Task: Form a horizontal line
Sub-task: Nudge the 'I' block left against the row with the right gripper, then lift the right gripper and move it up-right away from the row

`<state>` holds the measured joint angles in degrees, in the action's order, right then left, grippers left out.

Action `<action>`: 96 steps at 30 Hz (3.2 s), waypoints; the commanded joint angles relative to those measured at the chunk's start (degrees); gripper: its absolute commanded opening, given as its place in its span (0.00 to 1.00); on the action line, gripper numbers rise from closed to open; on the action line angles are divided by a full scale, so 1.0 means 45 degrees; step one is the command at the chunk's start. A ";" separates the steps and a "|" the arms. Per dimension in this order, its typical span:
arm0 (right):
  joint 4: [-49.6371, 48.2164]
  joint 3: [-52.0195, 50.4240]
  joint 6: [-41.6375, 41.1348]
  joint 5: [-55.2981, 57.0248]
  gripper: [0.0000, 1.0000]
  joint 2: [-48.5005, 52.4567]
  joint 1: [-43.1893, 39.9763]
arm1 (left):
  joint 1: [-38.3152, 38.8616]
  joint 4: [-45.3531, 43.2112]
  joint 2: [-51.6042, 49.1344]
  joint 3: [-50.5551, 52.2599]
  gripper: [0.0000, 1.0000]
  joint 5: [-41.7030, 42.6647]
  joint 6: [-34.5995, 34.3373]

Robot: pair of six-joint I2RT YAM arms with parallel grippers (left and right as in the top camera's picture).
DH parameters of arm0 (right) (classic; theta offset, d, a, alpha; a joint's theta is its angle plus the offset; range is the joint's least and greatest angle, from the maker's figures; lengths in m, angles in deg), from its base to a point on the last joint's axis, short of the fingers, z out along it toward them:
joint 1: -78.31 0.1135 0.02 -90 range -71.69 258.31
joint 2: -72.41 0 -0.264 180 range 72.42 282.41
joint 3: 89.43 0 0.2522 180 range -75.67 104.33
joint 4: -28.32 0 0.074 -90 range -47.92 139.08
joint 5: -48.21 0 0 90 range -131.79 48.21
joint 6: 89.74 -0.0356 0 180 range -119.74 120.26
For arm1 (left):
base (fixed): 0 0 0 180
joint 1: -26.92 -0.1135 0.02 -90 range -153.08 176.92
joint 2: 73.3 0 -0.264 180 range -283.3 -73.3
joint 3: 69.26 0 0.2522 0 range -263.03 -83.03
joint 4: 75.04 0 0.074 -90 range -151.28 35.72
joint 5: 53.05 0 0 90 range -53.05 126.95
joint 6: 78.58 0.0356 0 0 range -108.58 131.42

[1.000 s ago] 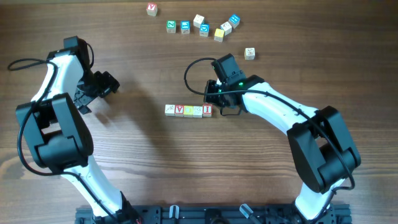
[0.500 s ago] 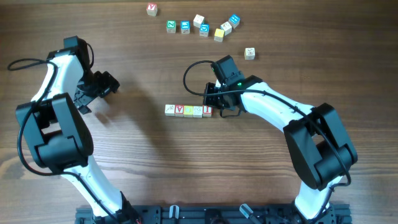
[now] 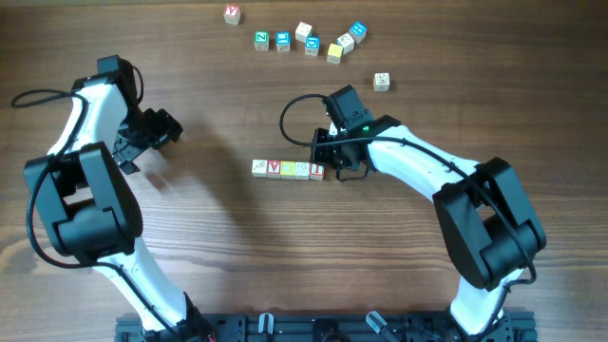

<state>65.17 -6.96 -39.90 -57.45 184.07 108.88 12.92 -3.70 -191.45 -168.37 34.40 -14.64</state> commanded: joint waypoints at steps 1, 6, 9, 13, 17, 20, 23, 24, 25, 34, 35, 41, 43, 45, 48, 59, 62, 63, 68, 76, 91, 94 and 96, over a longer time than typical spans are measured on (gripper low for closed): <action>0.0024 0.0039 0.0267 -0.0272 0.04 0.0204 0.0005 | -0.0034 0.0000 0.0112 0.0000 1.00 -0.0121 -0.0024; 0.0024 0.0039 0.0374 -0.0461 0.04 0.0204 0.0005 | -0.0034 0.0000 0.0112 0.0000 1.00 -0.0121 -0.0024; 0.0024 0.0039 0.0369 -0.0461 0.04 0.0204 0.0005 | -0.0034 0.0000 0.0112 0.0000 1.00 -0.0121 -0.0024; -0.0063 0.0039 0.0369 -0.0374 0.04 0.0204 0.0000 | -0.0034 0.0000 0.0112 0.0000 1.00 -0.0121 -0.0024; -0.0466 0.0039 0.0204 0.0797 0.04 0.0204 -0.0049 | -0.0034 0.0000 0.0112 0.0000 1.00 -0.0121 -0.0024; -0.0559 0.0039 -0.0534 0.1729 0.04 0.0204 -0.0112 | -0.0034 0.0005 0.0112 0.0000 1.00 -0.0121 -0.0024; 0.0068 0.0039 -0.1914 0.2642 0.04 0.0204 -0.0170 | -0.0034 0.0000 0.0112 0.0000 1.00 -0.0121 -0.0024; 0.0267 0.0039 -0.2191 0.2676 0.04 0.0204 -0.0214 | -0.0034 0.0000 0.0112 0.0000 1.00 -0.0121 -0.0024; 0.0403 0.0039 -0.2346 0.2667 0.04 0.0204 -0.0272 | -0.0034 0.0000 0.0112 0.0000 1.00 -0.0121 -0.0024; 0.1545 0.0039 -0.1579 0.0296 0.04 0.0204 -0.0311 | -0.0034 0.0005 0.0112 0.0000 1.00 -0.0121 -0.0024; 0.1549 0.0039 -0.1243 0.0010 0.04 0.0204 -0.0311 | -0.0034 0.0005 0.0112 0.0000 1.00 -0.0121 -0.0024; 0.1389 0.0039 -0.1064 -0.0131 0.04 0.0204 -0.0306 | -0.0034 0.0000 0.0112 0.0000 1.00 -0.0121 -0.0024; 0.1365 0.0039 -0.1078 -0.0126 0.04 0.0204 -0.0306 | -0.0034 0.0000 0.0112 0.0000 1.00 -0.0121 -0.0024; 0.1413 0.0039 -0.1083 -0.0121 0.04 0.0204 -0.0311 | -0.0034 0.0005 0.0112 0.0000 1.00 -0.0121 -0.0024; 0.1511 0.0039 -0.1491 0.0631 0.04 0.0204 -0.0311 | -0.0034 0.0000 0.0112 0.0000 1.00 -0.0121 -0.0024; 0.2181 0.0039 -0.1729 0.1122 0.05 0.0199 -0.2574 | -0.0034 0.0000 0.0112 0.0000 1.00 -0.0121 -0.0024; 0.2890 0.0039 -0.0495 0.1282 0.12 0.0199 -0.3886 | -0.0034 0.0005 0.0112 0.0000 1.00 -0.0121 -0.0024; 0.3167 0.0039 0.0359 0.1880 0.23 0.0199 -0.4376 | -0.0034 0.0000 0.0112 0.0000 1.00 -0.0121 -0.0024; 0.3342 0.0039 0.2021 0.3240 1.00 0.0199 -0.5134 | -0.0034 0.0005 0.0112 0.0000 1.00 -0.0121 -0.0024; -0.0709 0.0039 0.2011 0.3240 1.00 0.0199 -0.5129 | -0.0034 0.0000 0.0112 0.0000 1.00 -0.0121 -0.0024; -0.1802 0.0039 0.2006 0.3240 1.00 0.0199 -0.5129 | -0.0034 0.0000 0.0112 0.0000 1.00 -0.0121 -0.0024; -0.1802 0.0039 0.2011 0.3240 1.00 0.0199 -0.5129 | -0.0034 0.0000 0.0112 0.0000 1.00 -0.0121 -0.0024; -0.1802 0.0039 0.2011 0.3240 1.00 0.0199 -0.5129 | -0.0044 0.0010 0.0107 0.0000 1.00 -0.0073 -0.0024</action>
<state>57.35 -6.83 -31.33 -44.05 183.96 86.06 12.92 -3.67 -191.45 -168.37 34.40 -14.64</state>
